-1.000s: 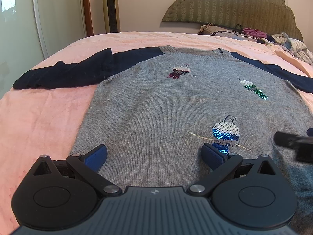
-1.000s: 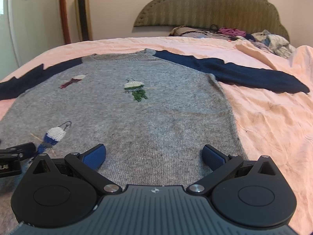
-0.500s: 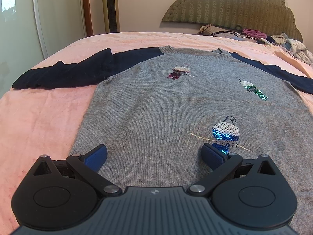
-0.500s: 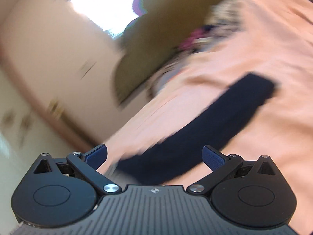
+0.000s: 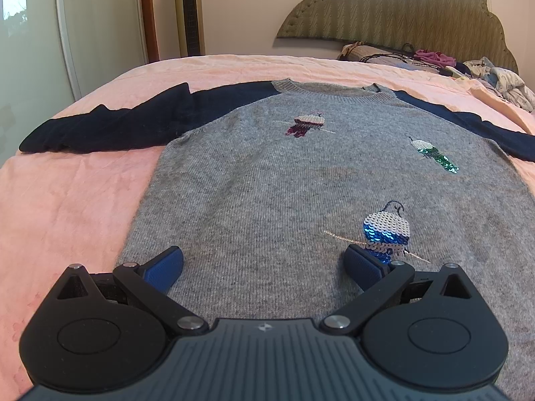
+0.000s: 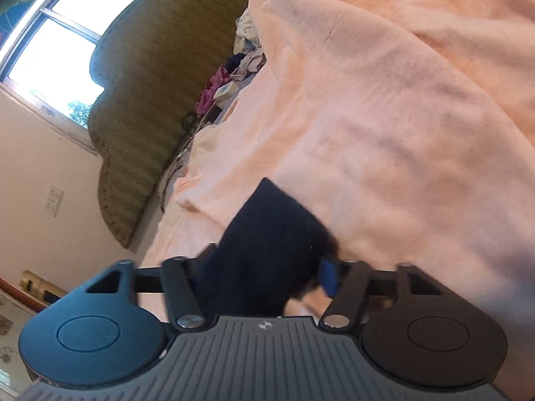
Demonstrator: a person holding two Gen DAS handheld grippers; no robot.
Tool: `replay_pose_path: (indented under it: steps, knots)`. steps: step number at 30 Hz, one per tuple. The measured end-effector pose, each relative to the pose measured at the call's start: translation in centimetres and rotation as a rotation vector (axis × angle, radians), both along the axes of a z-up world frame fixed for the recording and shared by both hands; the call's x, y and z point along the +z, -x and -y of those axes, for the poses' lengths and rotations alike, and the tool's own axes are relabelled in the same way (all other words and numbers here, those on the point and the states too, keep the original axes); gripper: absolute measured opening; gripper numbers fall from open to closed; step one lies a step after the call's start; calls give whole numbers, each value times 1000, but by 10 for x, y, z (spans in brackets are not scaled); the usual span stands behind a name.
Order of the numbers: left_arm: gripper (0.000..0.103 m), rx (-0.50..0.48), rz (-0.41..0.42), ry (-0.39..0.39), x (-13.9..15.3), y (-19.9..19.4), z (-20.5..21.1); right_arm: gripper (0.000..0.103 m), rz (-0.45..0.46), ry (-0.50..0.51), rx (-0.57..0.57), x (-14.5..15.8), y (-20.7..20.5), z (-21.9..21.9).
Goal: Fold small clothes
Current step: 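Grasp the navy sleeve with the right tool and lift it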
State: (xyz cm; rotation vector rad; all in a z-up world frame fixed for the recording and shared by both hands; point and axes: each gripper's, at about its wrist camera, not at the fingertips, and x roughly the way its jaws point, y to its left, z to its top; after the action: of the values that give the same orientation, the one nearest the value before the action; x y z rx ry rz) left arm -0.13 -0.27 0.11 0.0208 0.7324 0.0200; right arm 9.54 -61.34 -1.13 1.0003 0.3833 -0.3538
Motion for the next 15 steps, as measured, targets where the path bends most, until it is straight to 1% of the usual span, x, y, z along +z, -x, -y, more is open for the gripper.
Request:
replay_pose_path:
  steps: [1,2,3,5,7,9,11,13,15]
  knots:
    - [103,0,0,0,0,0,0,27,-15,1,-10,-1,-1,2]
    - [103,0,0,0,0,0,0,18,-19,7,-16,-2,-1,2]
    - [103,0,0,0,0,0,0,15,-17,18,-18,-1,-2,2]
    - [103,0,0,1,0,-1,0,14,-2,55,-7,11,0,-9]
    - [103,0,1,2,1,-2,1,14,46,116,62,34,-3,-37]
    - [103,-1,1,4,0,-3,1,14,118,146,199,58,-12,-84]
    - [103,-1,1,4,0,-4,2,14,166,142,378,74,-27,-145]
    - [103,-1,1,5,0,-4,2,14,181,147,567,81,-44,-216]
    - [103,-1,1,5,0,-4,2,14,176,121,738,76,-59,-283]
